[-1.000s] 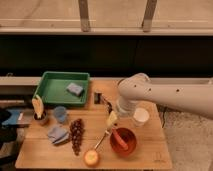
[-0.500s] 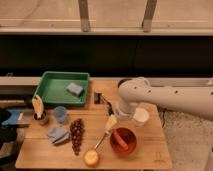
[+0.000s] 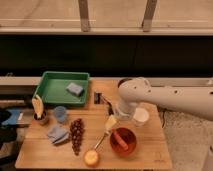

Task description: Place pepper in tray

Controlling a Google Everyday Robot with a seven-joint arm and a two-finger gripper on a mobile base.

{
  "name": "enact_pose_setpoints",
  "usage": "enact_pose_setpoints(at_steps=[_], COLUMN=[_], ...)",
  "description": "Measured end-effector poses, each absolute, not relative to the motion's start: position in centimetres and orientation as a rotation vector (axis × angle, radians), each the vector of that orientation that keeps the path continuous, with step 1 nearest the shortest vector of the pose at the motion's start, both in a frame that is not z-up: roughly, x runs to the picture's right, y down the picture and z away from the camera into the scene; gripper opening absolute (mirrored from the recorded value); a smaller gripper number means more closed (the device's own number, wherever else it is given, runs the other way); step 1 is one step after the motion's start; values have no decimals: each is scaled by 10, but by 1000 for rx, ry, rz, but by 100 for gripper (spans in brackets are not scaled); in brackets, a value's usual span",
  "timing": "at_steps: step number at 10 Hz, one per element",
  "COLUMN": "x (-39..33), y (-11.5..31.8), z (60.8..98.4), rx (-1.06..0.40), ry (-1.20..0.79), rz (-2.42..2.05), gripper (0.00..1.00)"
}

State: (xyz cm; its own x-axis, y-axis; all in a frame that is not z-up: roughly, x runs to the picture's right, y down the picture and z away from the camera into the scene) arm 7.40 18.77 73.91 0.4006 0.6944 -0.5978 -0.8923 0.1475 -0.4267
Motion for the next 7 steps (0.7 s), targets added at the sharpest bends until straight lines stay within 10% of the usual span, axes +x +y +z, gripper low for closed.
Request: enact_pose_setpoints(at_steps=[7], x=[60], y=[198], z=[752], rx=[-857], ry=[303], rz=[1128], gripper=[80])
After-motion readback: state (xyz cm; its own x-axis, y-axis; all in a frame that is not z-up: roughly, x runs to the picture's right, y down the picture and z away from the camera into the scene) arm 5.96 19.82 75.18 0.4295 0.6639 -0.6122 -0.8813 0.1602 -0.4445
